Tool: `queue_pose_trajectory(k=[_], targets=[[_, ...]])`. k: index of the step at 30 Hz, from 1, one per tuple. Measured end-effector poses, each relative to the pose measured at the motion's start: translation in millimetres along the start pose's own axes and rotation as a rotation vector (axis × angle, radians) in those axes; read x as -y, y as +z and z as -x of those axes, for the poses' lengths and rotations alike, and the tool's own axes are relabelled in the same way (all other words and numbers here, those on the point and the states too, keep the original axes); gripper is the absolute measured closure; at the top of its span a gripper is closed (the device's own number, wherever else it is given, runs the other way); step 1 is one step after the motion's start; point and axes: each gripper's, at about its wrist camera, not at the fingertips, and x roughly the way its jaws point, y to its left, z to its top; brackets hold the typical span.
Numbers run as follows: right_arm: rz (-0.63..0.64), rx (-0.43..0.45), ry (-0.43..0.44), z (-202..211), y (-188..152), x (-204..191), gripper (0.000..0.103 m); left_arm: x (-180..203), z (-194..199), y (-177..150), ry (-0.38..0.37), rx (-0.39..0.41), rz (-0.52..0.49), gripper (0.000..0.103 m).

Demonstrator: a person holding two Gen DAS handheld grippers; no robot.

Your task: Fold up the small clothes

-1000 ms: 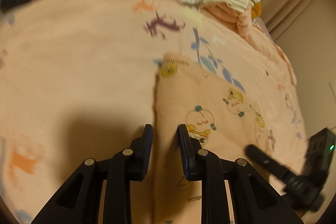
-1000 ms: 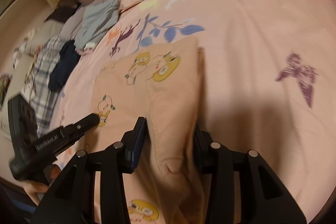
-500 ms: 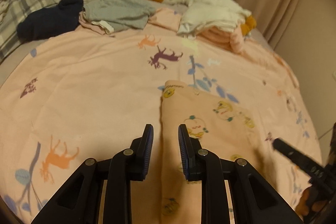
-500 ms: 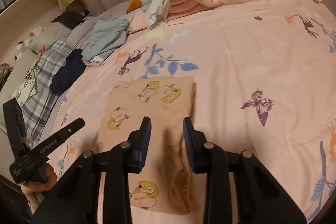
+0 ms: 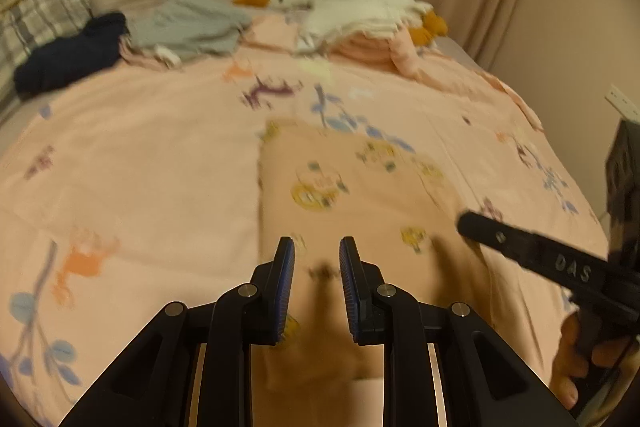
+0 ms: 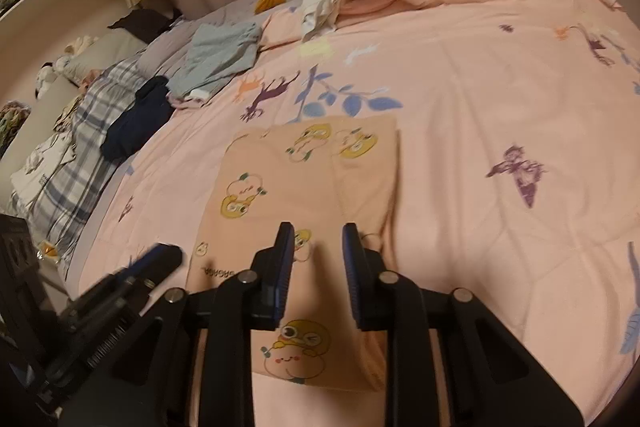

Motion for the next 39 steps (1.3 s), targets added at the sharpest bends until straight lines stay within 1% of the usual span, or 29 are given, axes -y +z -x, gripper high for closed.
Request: queue_pose_trajectory(k=[2, 4, 5, 7, 9, 11, 14, 15, 18, 19, 20, 21, 23, 24, 26, 27, 28, 30, 31, 35, 37, 39], targets=[[0.003, -0.018, -0.007, -8, -1, 1, 0.085, 0, -12, -7, -0.012, -0.06, 0.009, 0.081], [0.008, -0.046, -0.052, -18, -3, 3, 0.091, 2, -29, -17, -0.005, -0.125, -0.003, 0.081], [0.003, -0.066, -0.074, -24, -5, 6, 0.092, 4, -32, -20, 0.007, -0.129, -0.015, 0.081], [-0.046, -0.107, -0.078, -33, -9, 15, 0.093, 10, -32, -24, 0.036, -0.117, -0.059, 0.081], [-0.084, -0.109, -0.058, -32, -9, 21, 0.096, 14, -31, -25, 0.049, -0.122, -0.081, 0.081], [-0.071, -0.122, -0.078, -33, -9, 20, 0.099, 14, -30, -25, 0.049, -0.127, -0.082, 0.081], [-0.067, -0.122, -0.101, -25, -9, 15, 0.097, 11, -23, -23, 0.048, -0.159, -0.044, 0.081], [-0.061, -0.117, -0.094, -21, -9, 13, 0.092, 11, -19, -24, 0.047, -0.165, -0.049, 0.081], [-0.021, -0.12, -0.076, -13, -12, 7, 0.091, 19, -14, -32, 0.057, -0.194, -0.115, 0.081], [-0.004, -0.129, -0.088, -14, -14, 6, 0.092, 21, -15, -34, 0.063, -0.196, -0.127, 0.081], [0.002, -0.141, -0.11, -15, -16, 7, 0.097, 22, -15, -37, 0.073, -0.194, -0.136, 0.081], [0.003, -0.152, -0.129, -17, -20, 9, 0.098, 23, -16, -38, 0.078, -0.196, -0.14, 0.081], [-0.015, -0.17, -0.135, -17, -27, 16, 0.098, 23, -17, -37, 0.078, -0.205, -0.142, 0.081], [-0.022, -0.174, -0.145, -16, -29, 18, 0.098, 22, -17, -37, 0.073, -0.213, -0.144, 0.081], [-0.014, -0.175, -0.198, -12, -31, 18, 0.097, 24, -15, -37, 0.072, -0.23, -0.184, 0.081], [-0.01, -0.173, -0.214, -9, -32, 18, 0.091, 25, -15, -38, 0.075, -0.233, -0.199, 0.081], [-0.005, -0.171, -0.23, -4, -33, 17, 0.09, 26, -14, -38, 0.078, -0.236, -0.202, 0.081], [-0.007, -0.156, -0.214, 5, -34, 16, 0.09, 24, -15, -40, 0.08, -0.235, -0.195, 0.081], [-0.009, -0.147, -0.179, 12, -35, 15, 0.09, 25, -16, -40, 0.082, -0.237, -0.201, 0.081], [0.017, -0.157, -0.114, 21, -44, 9, 0.09, 25, -16, -40, 0.084, -0.243, -0.201, 0.081], [0.037, -0.173, -0.122, 17, -50, 7, 0.09, 25, -16, -40, 0.084, -0.245, -0.199, 0.081], [0.028, -0.195, -0.175, 11, -53, 14, 0.09, 25, -16, -40, 0.08, -0.246, -0.196, 0.081]])
